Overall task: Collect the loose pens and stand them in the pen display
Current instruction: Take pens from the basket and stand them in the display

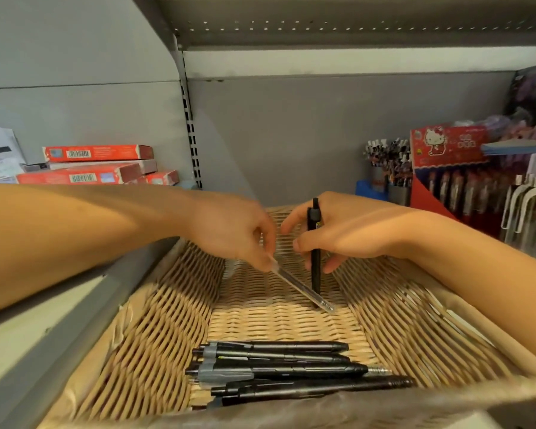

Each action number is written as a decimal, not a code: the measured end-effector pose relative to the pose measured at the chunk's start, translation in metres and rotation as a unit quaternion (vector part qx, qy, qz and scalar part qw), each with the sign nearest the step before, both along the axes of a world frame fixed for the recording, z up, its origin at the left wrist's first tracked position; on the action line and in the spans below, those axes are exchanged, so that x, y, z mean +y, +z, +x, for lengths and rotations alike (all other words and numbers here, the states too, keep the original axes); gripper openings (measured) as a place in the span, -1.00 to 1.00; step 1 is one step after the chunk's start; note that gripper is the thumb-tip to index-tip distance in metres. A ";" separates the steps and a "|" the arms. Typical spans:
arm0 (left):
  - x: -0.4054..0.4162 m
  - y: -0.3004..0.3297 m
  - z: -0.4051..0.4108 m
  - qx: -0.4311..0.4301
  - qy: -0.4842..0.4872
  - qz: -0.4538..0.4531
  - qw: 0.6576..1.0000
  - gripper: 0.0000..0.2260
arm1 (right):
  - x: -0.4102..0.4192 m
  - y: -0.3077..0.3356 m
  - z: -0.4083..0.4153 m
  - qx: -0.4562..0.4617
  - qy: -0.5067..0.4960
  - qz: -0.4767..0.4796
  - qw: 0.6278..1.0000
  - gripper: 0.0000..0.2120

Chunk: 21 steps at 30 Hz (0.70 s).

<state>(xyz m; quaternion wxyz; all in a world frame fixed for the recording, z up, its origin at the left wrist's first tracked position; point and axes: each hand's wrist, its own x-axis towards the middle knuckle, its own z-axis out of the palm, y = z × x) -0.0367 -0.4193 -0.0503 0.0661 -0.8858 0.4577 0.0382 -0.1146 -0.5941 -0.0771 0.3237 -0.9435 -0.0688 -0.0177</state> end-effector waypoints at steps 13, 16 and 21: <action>-0.004 0.004 -0.011 0.065 -0.002 -0.263 0.963 -0.76 | 0.002 0.000 -0.006 0.001 0.010 -0.009 1.000 -0.86; -0.004 0.003 -0.018 0.118 -0.010 -0.249 0.961 -0.79 | 0.001 -0.001 -0.006 -0.006 -0.001 -0.017 1.000 -0.80; -0.007 0.003 -0.014 0.102 0.009 -0.232 0.967 -0.88 | 0.002 0.001 -0.005 -0.007 -0.004 -0.014 1.000 -0.82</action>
